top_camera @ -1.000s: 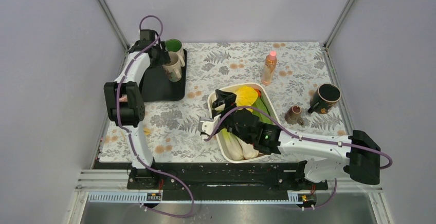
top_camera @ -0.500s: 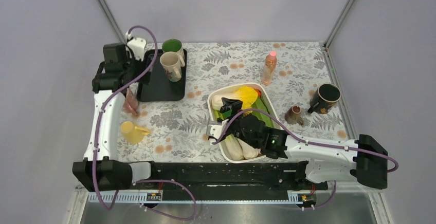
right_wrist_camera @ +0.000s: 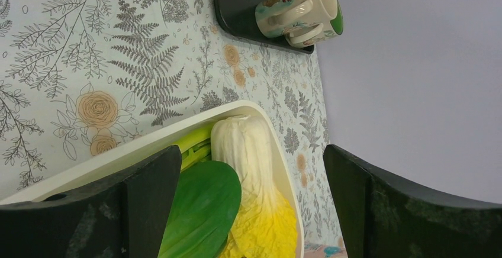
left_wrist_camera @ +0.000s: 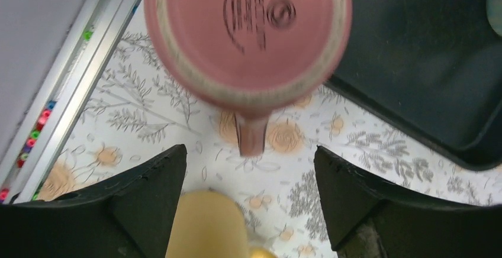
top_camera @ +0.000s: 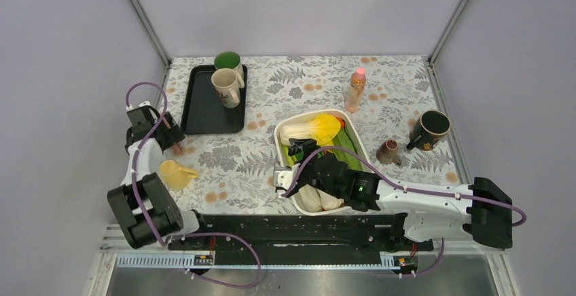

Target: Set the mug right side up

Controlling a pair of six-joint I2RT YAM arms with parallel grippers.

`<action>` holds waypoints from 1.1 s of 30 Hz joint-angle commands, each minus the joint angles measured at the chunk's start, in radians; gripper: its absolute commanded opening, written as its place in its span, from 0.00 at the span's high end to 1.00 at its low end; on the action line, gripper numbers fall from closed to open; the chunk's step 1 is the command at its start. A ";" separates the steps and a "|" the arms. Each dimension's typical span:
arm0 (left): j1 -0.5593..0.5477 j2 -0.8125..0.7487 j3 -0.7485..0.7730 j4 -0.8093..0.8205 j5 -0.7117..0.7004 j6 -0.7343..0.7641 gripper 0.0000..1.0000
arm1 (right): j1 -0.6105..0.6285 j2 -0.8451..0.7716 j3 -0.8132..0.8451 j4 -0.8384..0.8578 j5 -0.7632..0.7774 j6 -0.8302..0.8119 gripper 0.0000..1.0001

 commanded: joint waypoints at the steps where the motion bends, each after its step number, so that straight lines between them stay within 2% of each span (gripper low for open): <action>1: 0.000 0.161 0.104 0.109 0.017 -0.115 0.20 | 0.010 -0.030 0.029 0.002 -0.013 0.026 0.01; 8: 0.000 0.284 0.140 0.140 -0.001 -0.081 0.39 | 0.011 -0.052 0.008 0.004 -0.002 0.016 0.01; 11: 0.000 0.311 0.148 0.149 -0.003 -0.069 0.62 | 0.010 -0.051 0.008 0.010 0.004 0.016 0.01; 15: 0.001 0.315 0.166 0.147 0.006 -0.063 0.98 | 0.010 -0.057 -0.005 0.012 0.008 0.032 0.01; 25: 0.000 0.204 0.134 0.119 0.133 0.000 1.00 | 0.011 -0.081 -0.041 0.040 0.007 0.060 0.01; 33: 0.000 0.126 0.096 0.081 0.194 0.062 1.00 | 0.010 -0.046 -0.024 0.090 -0.034 0.193 0.01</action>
